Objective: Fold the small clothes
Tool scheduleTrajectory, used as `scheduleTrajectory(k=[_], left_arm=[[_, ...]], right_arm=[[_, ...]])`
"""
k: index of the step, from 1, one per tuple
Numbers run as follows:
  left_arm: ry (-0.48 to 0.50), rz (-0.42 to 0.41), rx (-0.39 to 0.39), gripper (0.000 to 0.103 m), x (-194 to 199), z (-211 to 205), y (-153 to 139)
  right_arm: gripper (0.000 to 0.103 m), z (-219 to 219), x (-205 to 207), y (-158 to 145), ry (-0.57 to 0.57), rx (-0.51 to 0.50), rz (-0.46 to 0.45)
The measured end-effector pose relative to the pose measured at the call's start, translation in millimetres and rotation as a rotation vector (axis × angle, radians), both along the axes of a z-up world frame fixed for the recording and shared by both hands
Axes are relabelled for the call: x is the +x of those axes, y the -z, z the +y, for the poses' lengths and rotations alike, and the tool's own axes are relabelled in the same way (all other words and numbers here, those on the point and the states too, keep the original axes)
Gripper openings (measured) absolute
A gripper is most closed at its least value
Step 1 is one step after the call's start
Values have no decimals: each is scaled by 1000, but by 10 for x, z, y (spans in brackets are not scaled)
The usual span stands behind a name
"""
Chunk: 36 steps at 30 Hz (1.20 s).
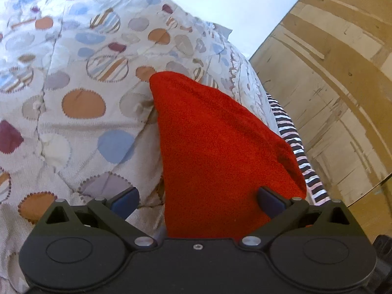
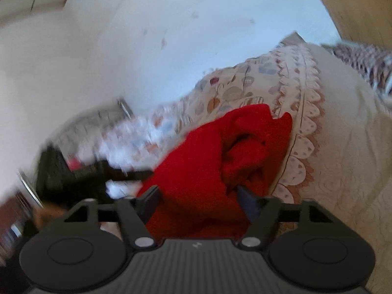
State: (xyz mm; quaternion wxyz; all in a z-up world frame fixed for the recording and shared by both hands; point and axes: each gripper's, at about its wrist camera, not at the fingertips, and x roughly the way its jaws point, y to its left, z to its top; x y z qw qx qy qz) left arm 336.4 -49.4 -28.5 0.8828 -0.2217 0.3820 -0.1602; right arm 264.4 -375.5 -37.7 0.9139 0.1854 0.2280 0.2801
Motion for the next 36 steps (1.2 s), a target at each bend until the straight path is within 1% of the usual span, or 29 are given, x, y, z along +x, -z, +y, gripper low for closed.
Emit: scheduleTrajectory(k=[2,3,5,7,9,10,11,12,13,16,18,19,21,24,27,29,31,33,34,36], left_arm=[[-3,11,-7,101,5,35,-9],[-6,10,-6,101,-2,52,-22],[-8,2,-8,101,-23,86,-65],[-6,-2,-4,101,-21,97,-95],[4,0,18,101,13,54,-98],[11,8,35,101,39,8,-82],[21,17,46,101,59,-33,-57],[28,27,59,102,73,-83,-21],[25,25,70,102,67,-112,10],[13,13,58,102,49,-71,39],[6,23,39,102,70,-13,44],[2,27,36,102,76,7,46],[1,25,40,102,75,31,43],[4,24,33,102,72,31,56],[2,23,15,102,71,44,91],[-5,21,3,102,63,51,129],[-8,-3,16,102,33,20,155],[-6,-40,33,102,-11,-13,176],[-7,-50,32,102,-22,-18,191],[-8,-56,11,102,-27,-2,235]], right_arm=[[34,95,-102,-33,-1,-13,-27],[31,141,-161,-53,-9,-24,-36],[28,189,-291,-66,-38,-24,-43],[26,226,-414,-35,-56,-55,-52],[26,217,-472,41,-36,-60,-49],[27,187,-462,86,-29,-38,-38],[30,144,-444,123,-27,0,-19],[37,91,-432,134,-25,37,-3],[41,41,-413,125,-22,63,3],[55,-165,-393,56,2,136,-14],[83,-337,-313,31,38,213,-5],[88,-419,-239,30,68,249,12],[89,-559,-64,64,108,296,53],[92,-683,335,183,157,360,134],[93,-710,713,305,166,427,207],[92,-662,919,309,169,416,228],[86,-589,1052,305,191,385,245],[74,-521,1145,368,212,375,278],[72,-503,1147,395,232,368,287],[64,-407,1078,377,238,307,252]])
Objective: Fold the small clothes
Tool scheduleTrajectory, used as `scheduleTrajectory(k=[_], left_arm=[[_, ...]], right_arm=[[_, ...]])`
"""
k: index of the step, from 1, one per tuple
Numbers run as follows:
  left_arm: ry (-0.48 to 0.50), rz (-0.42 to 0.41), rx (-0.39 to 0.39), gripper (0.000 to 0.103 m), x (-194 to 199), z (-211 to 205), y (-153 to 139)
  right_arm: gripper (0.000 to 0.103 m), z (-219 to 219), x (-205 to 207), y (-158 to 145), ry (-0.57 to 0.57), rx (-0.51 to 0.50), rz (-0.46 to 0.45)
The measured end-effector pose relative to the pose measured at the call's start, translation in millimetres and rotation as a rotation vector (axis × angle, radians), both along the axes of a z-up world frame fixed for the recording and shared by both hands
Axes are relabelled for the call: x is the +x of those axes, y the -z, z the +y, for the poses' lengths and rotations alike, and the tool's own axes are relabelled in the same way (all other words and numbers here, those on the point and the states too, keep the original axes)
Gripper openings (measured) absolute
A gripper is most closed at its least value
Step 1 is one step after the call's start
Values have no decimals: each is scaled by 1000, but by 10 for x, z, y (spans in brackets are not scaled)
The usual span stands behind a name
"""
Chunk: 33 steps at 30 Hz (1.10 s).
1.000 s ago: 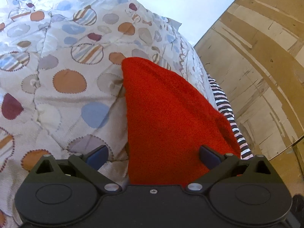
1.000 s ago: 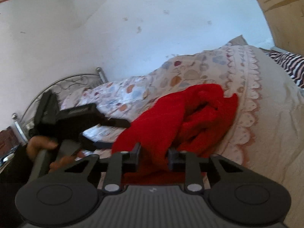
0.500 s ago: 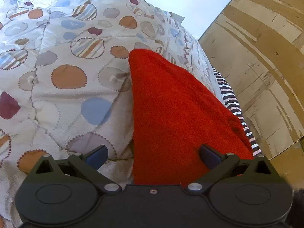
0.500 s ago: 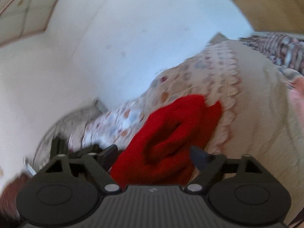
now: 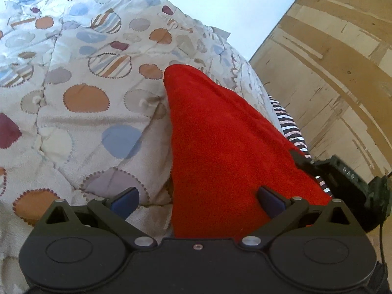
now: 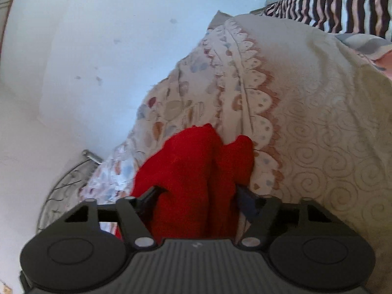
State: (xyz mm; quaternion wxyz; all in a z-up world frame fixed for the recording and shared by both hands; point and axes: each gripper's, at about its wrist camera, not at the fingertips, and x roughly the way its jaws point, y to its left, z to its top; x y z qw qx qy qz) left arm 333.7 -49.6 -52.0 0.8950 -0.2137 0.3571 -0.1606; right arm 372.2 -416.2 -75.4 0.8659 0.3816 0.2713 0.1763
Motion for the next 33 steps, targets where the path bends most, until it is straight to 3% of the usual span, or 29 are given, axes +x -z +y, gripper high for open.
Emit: scheduleTrajectory(k=[5,10,15,20,24,27,31,33], left_arm=[[-6,15,-74,102,-1,147,108],[-44,24,-93,102,-46,237,154],[-44,43,-105,102,-2,266,112],[-3,35,-116,102,98,215,7],[-20,36,-64,102,268,175,-55],[21,57,-36,103,512,152,-30],[92,140,-92,103,849,200,90],[105,140,-102,101,903,204,111]], right_arm=[[45,334,-224,-125,4,-214,-115],[42,604,-336,-259,-20,-353,-240],[49,378,-232,-77,-17,-190,-174],[47,163,-179,173,-18,-50,-168],[47,139,-155,200,-20,-42,-167],[47,140,-128,201,-24,-40,-160],[48,116,-64,162,-41,-20,-124],[47,107,-28,149,-48,-9,-105]])
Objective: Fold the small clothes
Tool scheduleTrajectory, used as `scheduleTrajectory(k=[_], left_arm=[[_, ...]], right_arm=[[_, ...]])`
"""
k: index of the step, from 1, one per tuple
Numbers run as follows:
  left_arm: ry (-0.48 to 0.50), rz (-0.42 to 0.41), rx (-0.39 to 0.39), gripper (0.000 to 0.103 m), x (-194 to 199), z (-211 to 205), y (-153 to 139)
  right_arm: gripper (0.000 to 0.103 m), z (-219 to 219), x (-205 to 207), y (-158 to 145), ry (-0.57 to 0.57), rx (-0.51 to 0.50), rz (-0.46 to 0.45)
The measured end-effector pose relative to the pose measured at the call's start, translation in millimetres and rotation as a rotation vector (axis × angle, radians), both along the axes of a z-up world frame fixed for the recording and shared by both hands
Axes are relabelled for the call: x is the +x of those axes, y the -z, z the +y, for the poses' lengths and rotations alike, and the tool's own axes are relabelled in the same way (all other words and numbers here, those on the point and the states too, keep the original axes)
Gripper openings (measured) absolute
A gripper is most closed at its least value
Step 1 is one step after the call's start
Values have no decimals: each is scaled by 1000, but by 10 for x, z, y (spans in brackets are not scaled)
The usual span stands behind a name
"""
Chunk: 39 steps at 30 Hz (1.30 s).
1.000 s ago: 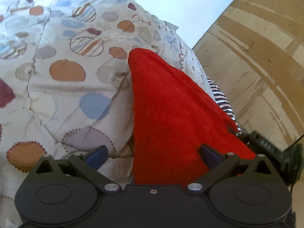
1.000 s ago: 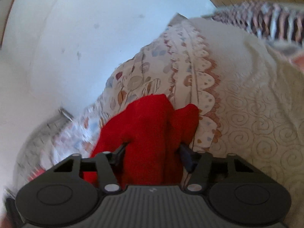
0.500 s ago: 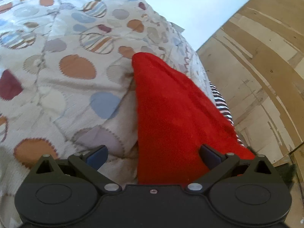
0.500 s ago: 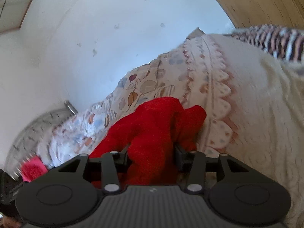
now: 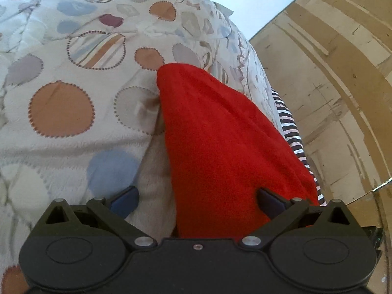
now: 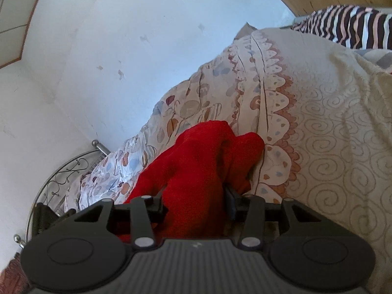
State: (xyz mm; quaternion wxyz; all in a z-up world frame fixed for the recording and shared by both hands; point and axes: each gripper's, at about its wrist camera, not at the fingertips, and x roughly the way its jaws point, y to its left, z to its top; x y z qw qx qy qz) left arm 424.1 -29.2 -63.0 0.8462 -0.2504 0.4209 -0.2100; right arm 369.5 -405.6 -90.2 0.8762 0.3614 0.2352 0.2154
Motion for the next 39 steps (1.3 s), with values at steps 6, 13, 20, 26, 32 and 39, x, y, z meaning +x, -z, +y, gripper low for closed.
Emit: scheduleTrajectory(k=[6,13,20,26,32,39], left_arm=[[57,-70,-25,38,-58,-172,-139],[48,-173,-8,23,-344,-173,-671],[-42,-323,53,22,-731,240,-1384],[-139,-377,143,22,-950,844,-1790],[-272,-282,161,22,-933,1715,-1494],[-442,-129,66,25,-1164,2764,-795]], right_arm=[[33,204,-88,-240,18,-144,-43],[31,507,-332,-795,-9,-221,-197],[31,1008,-388,-1297,-86,-179,-350],[31,1654,-159,-1465,-196,-109,-399],[31,2494,287,-1145,-324,-72,-305],[32,3413,515,-661,-460,-75,-189]])
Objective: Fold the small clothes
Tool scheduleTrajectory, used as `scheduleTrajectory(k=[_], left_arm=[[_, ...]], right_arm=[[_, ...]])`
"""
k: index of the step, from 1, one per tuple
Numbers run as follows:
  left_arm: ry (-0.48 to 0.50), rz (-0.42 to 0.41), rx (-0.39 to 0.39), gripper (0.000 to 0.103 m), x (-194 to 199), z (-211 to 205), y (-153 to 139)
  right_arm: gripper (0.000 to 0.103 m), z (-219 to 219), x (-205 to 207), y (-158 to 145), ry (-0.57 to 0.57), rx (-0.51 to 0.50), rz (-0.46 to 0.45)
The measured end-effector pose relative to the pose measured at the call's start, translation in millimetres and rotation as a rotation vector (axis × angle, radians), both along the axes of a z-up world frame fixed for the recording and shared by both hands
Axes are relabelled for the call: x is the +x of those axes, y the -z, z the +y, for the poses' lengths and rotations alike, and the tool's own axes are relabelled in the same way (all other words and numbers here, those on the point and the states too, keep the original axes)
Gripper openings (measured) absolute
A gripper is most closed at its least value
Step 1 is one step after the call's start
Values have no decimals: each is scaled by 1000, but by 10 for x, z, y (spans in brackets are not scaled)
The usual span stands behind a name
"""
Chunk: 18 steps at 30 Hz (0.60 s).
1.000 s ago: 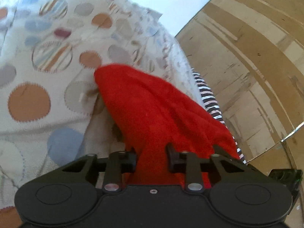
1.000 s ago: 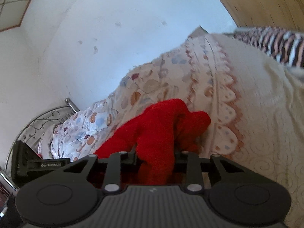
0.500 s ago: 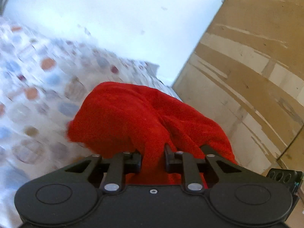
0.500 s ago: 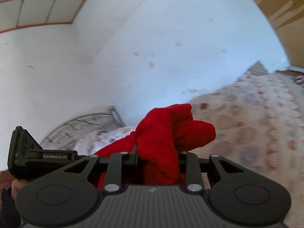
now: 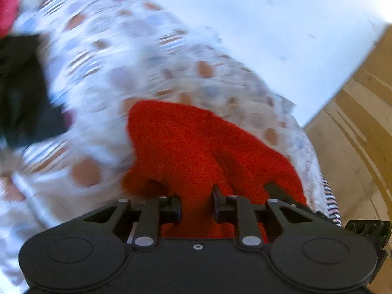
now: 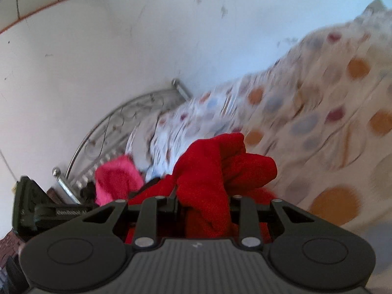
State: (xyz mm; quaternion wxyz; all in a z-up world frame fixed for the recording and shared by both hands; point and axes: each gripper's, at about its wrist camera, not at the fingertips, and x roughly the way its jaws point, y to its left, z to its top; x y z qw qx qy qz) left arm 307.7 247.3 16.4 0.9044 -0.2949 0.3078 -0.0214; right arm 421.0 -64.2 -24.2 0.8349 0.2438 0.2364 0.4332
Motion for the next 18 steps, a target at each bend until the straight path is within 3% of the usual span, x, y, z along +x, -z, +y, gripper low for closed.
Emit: scheduleTrajectory(k=[3,8,13,17,18], left_arm=[[-46,-5,-77,28,-205,339,247],[-108,15,-85,38,-290,460,481],[-129,8,4,48,-277,247,436],[-137,-3,64,72,-321,31,352],[-141,-6,82,73,-346,-24,328]], right_arm=[[33,192,-42,89,-42,-3,-1],[36,283,-160,161,-33,-77,-19],[38,232,-208,223,23,-131,-6],[46,134,-240,219,34,-163,-1],[48,103,-270,204,40,-175,-8]])
